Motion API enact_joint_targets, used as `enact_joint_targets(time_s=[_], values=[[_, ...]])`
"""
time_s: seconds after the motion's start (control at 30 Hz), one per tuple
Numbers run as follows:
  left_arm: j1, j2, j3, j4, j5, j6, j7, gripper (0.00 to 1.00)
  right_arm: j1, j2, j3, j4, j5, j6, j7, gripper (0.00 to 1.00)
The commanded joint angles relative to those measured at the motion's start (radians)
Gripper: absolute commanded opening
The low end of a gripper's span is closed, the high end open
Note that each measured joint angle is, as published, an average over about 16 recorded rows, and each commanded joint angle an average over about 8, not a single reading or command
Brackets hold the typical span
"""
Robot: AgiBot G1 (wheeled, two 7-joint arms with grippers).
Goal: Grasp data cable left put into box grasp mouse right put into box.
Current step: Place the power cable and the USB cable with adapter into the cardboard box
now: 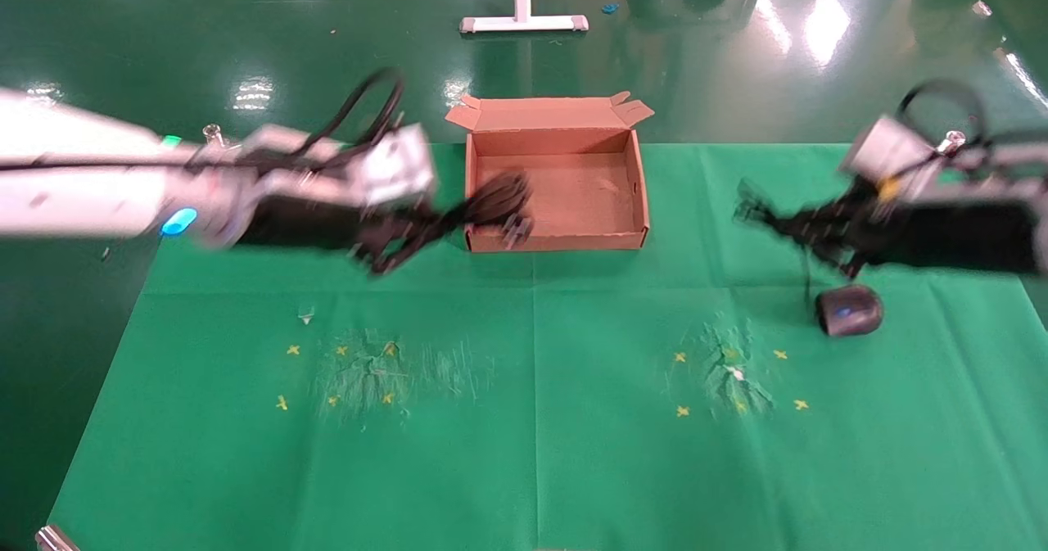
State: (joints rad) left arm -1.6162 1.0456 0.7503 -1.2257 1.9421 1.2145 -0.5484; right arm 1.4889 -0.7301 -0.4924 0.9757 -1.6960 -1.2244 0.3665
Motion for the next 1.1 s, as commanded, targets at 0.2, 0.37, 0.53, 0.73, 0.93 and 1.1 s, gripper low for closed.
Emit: enact_joint_targets(time_s=[0.2,0.37,0.53,0.73,0.93,1.1], values=[[-0.037,0.202,0.019,0.256,0.070,-0.201,0.109,0.00,0.126,0.005,0.033,-0.082,0.018,-0.013,-0.027,0.00],[-0.041,0.307,0.073,0.447,0.075,-0.341,0.237,0.22,0.193,0.018,0.042,-0.130,0.018,-0.034,-0.053,0.00],[-0.059,0.324,0.158,0.514,0.009,-0.413,0.293,0.85,0.234,0.028,0.047,-0.174,0.021,-0.058,-0.077,0.00],[-0.086,0.323,0.249,0.547,-0.079,-0.454,0.304,1.00,0.250,0.027,0.049,-0.214,0.024,-0.062,-0.097,0.00],[-0.122,0.314,0.287,0.575,-0.179,-0.477,0.307,1.00,0.267,0.015,0.052,-0.231,0.026,-0.054,-0.100,0.00],[-0.183,0.280,0.276,0.645,-0.236,-0.471,0.307,1.00,0.290,-0.018,0.054,-0.244,0.027,-0.035,-0.111,0.00]])
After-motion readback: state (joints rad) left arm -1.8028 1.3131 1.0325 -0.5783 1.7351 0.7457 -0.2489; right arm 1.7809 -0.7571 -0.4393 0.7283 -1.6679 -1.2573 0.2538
